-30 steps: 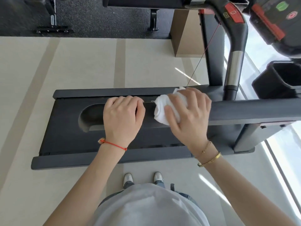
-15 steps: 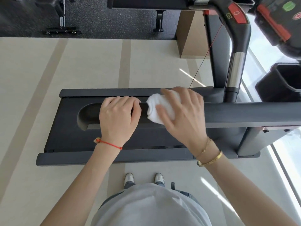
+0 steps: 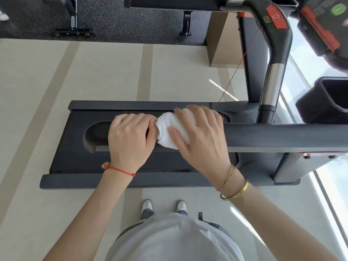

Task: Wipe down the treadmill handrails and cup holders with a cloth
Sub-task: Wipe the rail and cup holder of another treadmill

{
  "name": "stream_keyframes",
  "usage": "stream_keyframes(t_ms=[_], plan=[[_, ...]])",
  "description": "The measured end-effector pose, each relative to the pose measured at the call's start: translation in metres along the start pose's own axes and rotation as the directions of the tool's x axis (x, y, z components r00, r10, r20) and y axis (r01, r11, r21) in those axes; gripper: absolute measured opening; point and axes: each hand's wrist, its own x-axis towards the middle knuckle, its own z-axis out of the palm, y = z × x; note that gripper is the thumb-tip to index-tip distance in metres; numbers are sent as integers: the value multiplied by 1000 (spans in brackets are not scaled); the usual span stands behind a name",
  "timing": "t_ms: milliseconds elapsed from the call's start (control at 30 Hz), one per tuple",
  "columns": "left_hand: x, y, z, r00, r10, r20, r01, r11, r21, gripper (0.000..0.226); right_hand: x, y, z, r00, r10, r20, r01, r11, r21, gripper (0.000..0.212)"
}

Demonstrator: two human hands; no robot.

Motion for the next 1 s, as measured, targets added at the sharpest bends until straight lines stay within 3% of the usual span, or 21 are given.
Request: stream_keyframes(t_ms=[133,267,367,500,600,733,833,1000], plan=[[0,1,0,1000,-13,16,13,1000,-21,37,-15,37,-17,998,-21,-53,17,997,-71,38],[0,2,0,999,-36,21,37,999,-29,38,-28,86,-39,980,170,-103,-182,975,-130,31],[1,5,-3,998,-53,35,54,998,-24,38,-16,70,-29,958,269,-96,-279,952,-123,31],[4,10,-8,990,-95,103,99,995,-29,36,-12,30,-10,990,126,-70,-130,990,-52,34],[6,26,-9,987,-86,139,97,992,-75,32,-20,55,-21,994,13,-112,-18,999,-42,35],[8,57,-3,985,-88,148,104,989,-103,30,-36,117,-44,983,133,-125,-148,982,-119,31],[9,71,1,984,-95,148,109,990,-91,30,-32,107,-39,974,158,-161,-183,972,-150,26],[7,74,1,983,-100,153,110,992,-59,24,-31,59,-16,990,-61,-128,52,996,-68,35]])
